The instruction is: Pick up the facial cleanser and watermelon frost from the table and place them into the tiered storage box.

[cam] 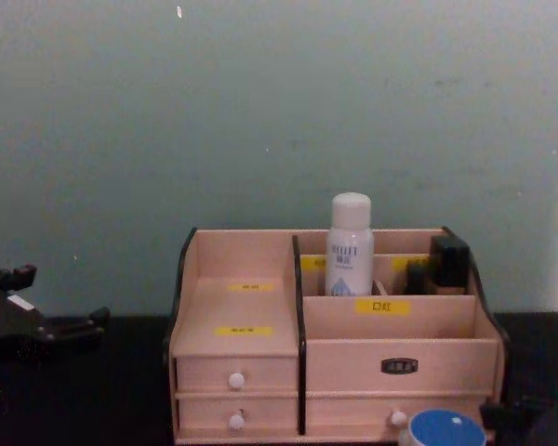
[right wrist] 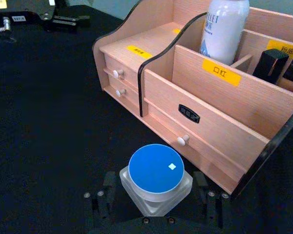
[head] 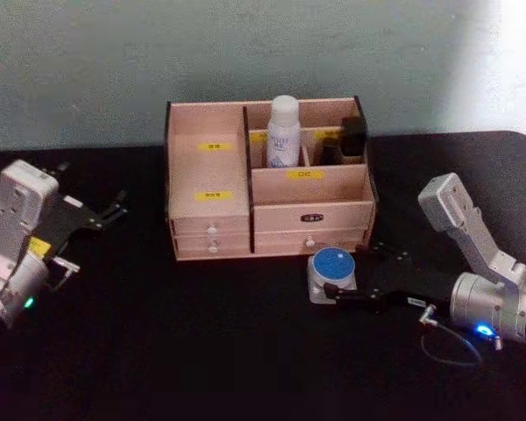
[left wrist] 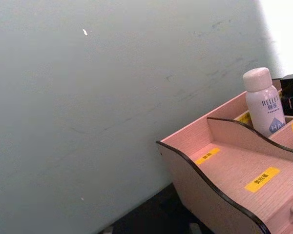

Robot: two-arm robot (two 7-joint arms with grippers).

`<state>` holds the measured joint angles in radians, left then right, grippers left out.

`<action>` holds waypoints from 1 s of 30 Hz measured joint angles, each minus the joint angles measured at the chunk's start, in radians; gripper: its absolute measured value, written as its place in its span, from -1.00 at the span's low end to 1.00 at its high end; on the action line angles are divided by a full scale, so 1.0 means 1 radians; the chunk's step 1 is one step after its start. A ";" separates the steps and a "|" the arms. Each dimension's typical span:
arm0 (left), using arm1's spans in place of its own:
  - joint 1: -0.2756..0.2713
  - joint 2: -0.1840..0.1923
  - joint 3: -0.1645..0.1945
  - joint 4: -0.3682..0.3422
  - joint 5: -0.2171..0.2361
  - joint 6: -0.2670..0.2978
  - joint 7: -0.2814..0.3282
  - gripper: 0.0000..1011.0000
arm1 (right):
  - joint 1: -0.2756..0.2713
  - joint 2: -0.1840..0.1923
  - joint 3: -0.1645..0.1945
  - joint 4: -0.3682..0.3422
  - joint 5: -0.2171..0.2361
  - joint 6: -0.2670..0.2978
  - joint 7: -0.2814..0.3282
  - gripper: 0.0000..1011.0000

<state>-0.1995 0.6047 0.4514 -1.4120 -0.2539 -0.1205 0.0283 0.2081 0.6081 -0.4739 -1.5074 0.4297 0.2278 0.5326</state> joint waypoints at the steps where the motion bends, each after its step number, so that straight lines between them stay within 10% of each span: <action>1: 0.000 0.000 0.000 0.000 0.000 0.000 0.000 0.98 | 0.002 -0.002 -0.001 0.003 0.000 0.000 0.000 0.98; 30: 0.000 0.000 0.000 0.000 0.000 0.000 0.000 0.98 | 0.054 -0.047 -0.029 0.067 -0.015 0.008 0.006 0.98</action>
<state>-0.1995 0.6047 0.4514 -1.4120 -0.2539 -0.1205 0.0283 0.2621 0.5611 -0.5026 -1.4400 0.4142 0.2359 0.5388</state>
